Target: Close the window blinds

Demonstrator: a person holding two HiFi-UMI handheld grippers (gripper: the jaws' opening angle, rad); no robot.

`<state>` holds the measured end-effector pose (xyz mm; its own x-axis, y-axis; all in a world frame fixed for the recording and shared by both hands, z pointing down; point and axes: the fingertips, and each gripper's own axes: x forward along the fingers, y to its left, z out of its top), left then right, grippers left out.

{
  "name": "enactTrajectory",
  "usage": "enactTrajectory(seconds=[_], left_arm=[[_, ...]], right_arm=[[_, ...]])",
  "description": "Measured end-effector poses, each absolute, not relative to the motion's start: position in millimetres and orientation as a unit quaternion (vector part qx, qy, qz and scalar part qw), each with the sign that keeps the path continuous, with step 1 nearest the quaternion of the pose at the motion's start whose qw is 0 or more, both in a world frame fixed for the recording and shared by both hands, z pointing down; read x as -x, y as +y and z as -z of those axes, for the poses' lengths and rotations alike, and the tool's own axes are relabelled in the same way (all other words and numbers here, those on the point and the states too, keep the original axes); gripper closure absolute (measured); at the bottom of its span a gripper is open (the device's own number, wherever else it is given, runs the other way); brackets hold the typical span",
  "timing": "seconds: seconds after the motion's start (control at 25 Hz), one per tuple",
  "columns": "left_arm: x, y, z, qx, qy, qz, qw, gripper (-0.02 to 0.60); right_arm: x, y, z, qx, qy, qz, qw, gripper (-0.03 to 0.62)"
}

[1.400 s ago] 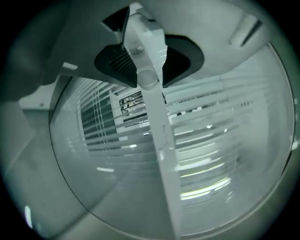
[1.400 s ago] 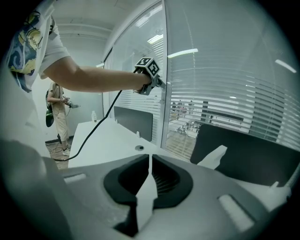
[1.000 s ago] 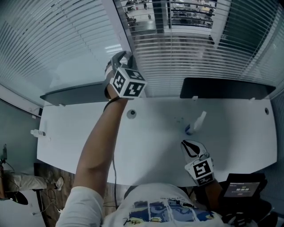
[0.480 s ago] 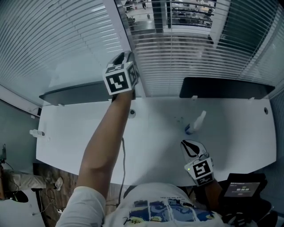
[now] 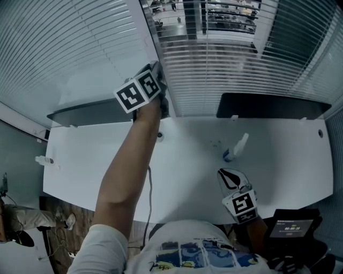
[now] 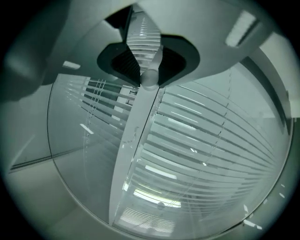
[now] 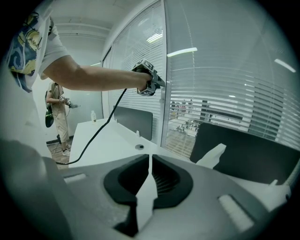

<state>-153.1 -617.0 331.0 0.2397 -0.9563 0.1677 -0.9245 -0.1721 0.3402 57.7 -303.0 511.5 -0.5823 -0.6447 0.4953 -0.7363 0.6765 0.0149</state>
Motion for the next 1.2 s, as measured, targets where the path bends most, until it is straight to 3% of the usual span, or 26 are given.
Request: enactTrajectory(seconds=[0.64,1.2], left_arm=[[159,-630,-336,-0.742,-0.581,0.166,0.291,0.449],[149,-578,-311,-0.791,-0.591,0.051,0.15,0.419]], right_arm=[[-63,-307,-512,-0.399,-0.88,-0.085,0.242,0.58],[-66,-280,-492,-0.389,-0.888,-0.089,0.229,0.58]])
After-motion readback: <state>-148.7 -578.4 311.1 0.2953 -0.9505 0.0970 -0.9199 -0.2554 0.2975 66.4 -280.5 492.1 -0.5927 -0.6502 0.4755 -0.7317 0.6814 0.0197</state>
